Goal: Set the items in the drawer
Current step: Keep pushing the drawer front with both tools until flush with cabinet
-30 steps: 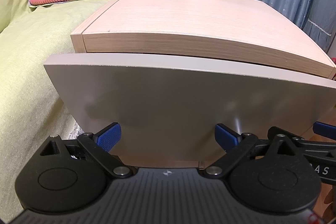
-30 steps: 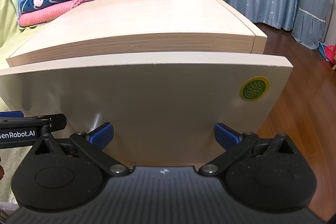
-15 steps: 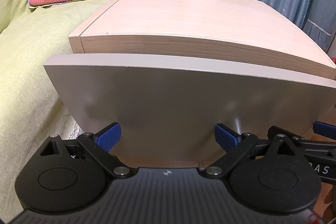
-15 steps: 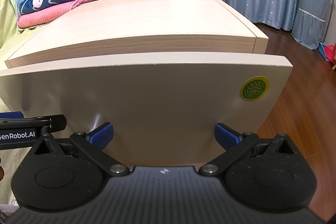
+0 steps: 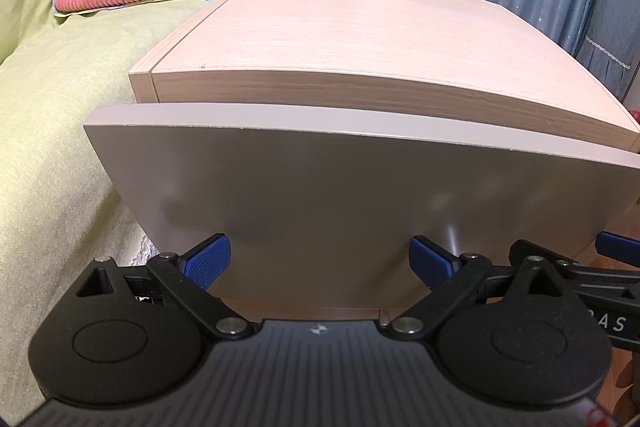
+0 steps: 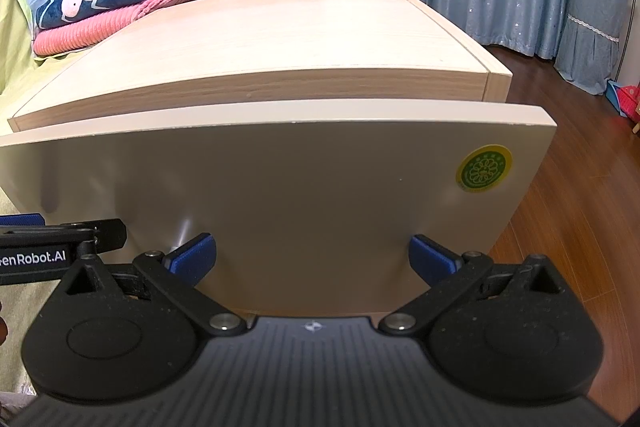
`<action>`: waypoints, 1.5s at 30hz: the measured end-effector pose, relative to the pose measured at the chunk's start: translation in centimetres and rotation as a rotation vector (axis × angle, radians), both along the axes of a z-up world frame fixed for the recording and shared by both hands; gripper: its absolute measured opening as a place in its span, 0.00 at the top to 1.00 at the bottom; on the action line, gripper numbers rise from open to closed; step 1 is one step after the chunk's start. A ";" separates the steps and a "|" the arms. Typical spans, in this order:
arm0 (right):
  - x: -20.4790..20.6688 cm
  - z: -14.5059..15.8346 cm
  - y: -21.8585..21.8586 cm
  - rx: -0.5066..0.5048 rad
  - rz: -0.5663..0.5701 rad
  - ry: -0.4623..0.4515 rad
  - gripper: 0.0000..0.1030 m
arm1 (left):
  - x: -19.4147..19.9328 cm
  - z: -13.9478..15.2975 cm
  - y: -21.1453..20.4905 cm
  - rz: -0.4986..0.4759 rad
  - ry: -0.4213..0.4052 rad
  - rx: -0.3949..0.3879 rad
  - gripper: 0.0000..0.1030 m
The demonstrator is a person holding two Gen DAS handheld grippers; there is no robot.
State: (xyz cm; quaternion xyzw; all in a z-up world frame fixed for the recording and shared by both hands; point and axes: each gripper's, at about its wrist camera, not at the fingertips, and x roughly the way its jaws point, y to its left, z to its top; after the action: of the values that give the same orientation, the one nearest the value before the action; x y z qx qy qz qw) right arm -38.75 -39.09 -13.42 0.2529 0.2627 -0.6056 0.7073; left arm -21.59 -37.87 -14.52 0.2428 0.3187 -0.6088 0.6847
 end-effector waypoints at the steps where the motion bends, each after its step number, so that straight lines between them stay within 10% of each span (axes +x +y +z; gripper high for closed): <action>1: 0.0 0.0 0.0 0.000 0.000 0.000 0.01 | 0.0 0.0 0.0 0.000 0.001 0.000 0.06; 45: 0.1 0.2 -1.5 -0.014 -0.028 -0.010 0.01 | 0.5 0.4 -0.8 0.000 0.019 -0.024 0.06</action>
State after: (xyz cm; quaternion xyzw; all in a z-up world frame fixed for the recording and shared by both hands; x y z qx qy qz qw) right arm -38.63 -40.62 -13.24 0.2546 0.2511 -0.6159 0.7020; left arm -21.10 -38.68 -14.13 0.2290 0.3180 -0.6150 0.6843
